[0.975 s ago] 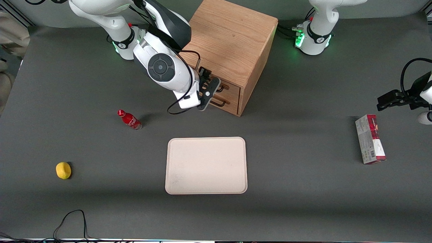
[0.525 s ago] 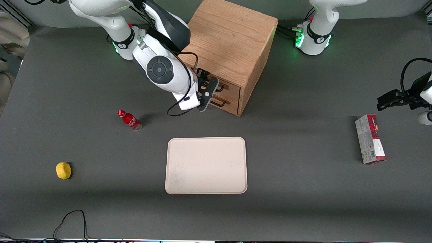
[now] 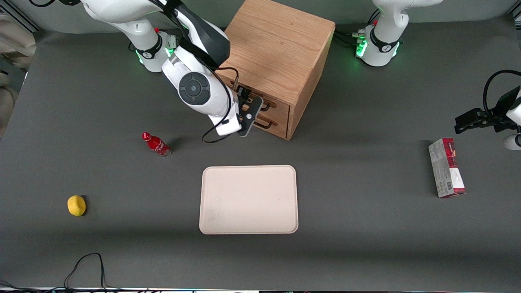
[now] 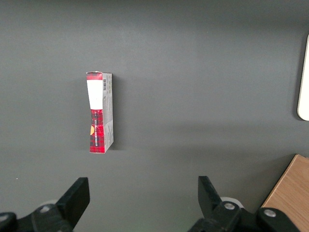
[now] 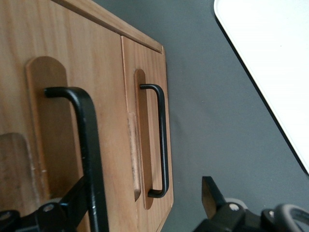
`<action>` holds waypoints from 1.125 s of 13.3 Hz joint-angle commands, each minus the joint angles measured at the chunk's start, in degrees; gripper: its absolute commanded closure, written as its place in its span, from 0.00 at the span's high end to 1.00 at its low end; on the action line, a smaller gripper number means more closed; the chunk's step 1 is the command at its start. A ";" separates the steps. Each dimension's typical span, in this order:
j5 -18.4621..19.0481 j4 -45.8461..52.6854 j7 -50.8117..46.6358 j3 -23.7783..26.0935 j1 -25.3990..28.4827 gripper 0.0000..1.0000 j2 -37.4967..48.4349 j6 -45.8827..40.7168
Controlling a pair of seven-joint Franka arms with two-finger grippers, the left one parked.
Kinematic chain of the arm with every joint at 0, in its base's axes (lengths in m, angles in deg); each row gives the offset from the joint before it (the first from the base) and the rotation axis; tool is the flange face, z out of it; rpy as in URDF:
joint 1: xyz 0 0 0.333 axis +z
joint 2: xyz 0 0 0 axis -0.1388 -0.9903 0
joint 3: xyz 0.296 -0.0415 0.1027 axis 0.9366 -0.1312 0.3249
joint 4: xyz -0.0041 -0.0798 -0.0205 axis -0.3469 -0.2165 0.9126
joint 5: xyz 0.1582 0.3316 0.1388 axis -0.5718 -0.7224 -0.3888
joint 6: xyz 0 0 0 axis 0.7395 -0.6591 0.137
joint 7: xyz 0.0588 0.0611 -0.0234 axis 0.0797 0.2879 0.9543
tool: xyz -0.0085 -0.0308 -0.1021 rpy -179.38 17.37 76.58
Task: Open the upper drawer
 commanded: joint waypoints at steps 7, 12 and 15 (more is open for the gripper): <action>2.21 1.54 10.46 -5.84 -0.29 1.00 -0.01 0.76; 2.55 5.48 11.35 -9.71 -0.29 1.00 -1.06 0.50; 4.84 9.87 11.26 -12.96 -0.38 1.00 -3.16 0.50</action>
